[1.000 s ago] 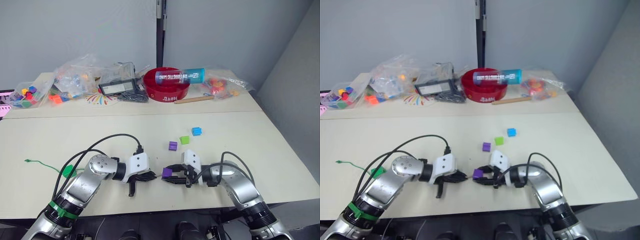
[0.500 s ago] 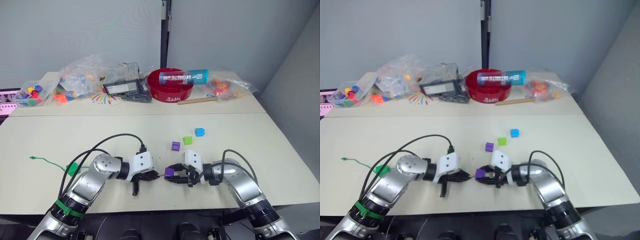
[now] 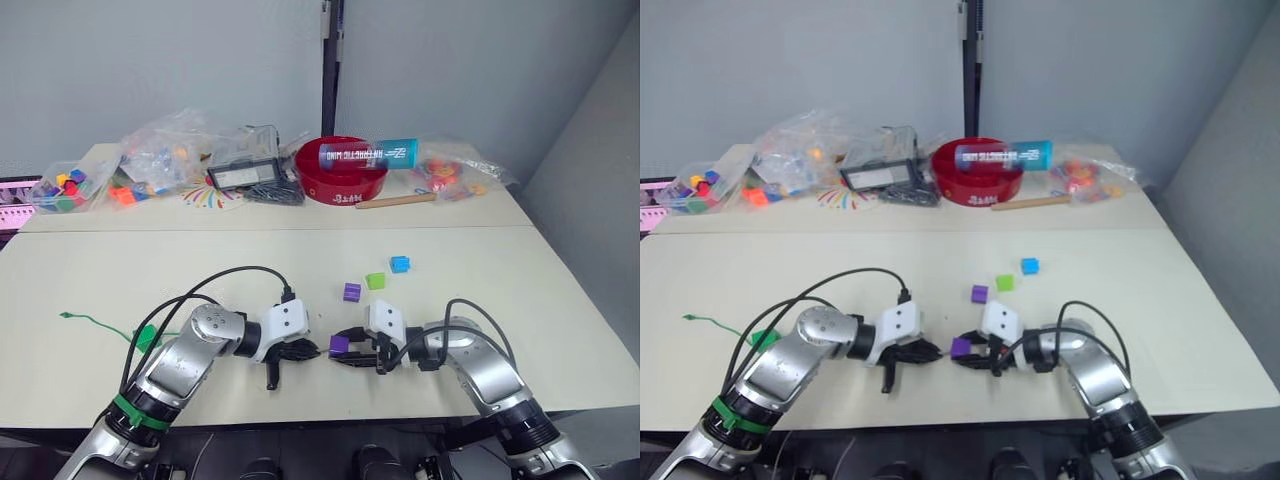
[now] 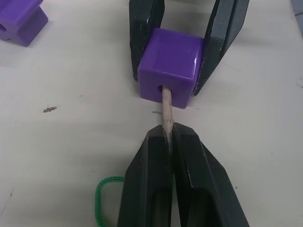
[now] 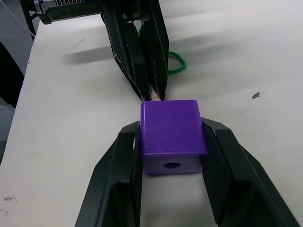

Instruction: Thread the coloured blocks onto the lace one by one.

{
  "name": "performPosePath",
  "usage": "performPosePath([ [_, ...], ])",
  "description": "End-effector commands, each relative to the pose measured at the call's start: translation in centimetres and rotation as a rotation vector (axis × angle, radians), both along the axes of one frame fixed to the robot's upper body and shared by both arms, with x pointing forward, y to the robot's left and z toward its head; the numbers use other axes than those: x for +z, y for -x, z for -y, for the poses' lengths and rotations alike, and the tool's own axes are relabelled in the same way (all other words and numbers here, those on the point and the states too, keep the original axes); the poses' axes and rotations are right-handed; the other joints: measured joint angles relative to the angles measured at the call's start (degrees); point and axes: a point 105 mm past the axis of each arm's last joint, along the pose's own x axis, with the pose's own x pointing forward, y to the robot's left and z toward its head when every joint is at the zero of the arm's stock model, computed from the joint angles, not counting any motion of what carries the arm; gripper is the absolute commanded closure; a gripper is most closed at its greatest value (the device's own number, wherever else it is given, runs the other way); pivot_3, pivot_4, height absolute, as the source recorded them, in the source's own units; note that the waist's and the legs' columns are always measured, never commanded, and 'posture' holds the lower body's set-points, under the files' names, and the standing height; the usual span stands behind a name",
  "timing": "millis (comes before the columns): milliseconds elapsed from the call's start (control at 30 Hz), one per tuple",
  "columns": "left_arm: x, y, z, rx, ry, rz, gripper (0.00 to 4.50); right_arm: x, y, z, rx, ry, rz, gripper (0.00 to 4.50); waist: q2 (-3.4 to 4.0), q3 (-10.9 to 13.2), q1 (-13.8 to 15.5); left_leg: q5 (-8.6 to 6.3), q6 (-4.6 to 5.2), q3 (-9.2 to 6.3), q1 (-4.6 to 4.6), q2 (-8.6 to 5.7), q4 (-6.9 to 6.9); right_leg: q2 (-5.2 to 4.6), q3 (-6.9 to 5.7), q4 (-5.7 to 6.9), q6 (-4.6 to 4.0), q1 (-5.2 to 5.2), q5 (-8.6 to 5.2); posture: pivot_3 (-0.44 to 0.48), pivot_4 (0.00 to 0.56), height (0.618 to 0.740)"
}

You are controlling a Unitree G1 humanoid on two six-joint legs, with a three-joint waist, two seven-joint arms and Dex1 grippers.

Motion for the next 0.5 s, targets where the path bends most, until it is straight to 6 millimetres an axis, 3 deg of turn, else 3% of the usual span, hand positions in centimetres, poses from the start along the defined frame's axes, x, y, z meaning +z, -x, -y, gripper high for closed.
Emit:
performPosePath([
  [33,1.4,2.5,4.4,-0.186,0.119,0.001,4.5,0.7,0.0,-1.5,0.022,-0.038,0.029,3.32,0.0,0.0,0.06,0.0,0.0,0.0,0.0,-0.01,0.0,-0.01,0.0,0.0,0.0,0.0,0.0,0.0,0.15,0.74],
  [500,3.8,2.6,5.4,-0.187,0.221,-0.005,4.5,0.3,0.2,-1.2,0.015,-0.032,0.022,3.32,0.0,0.0,0.34,0.01,-0.01,-0.03,-0.03,-0.13,0.06,-0.12,0.0,-0.01,0.04,0.02,0.01,0.0,0.15,0.74],
])
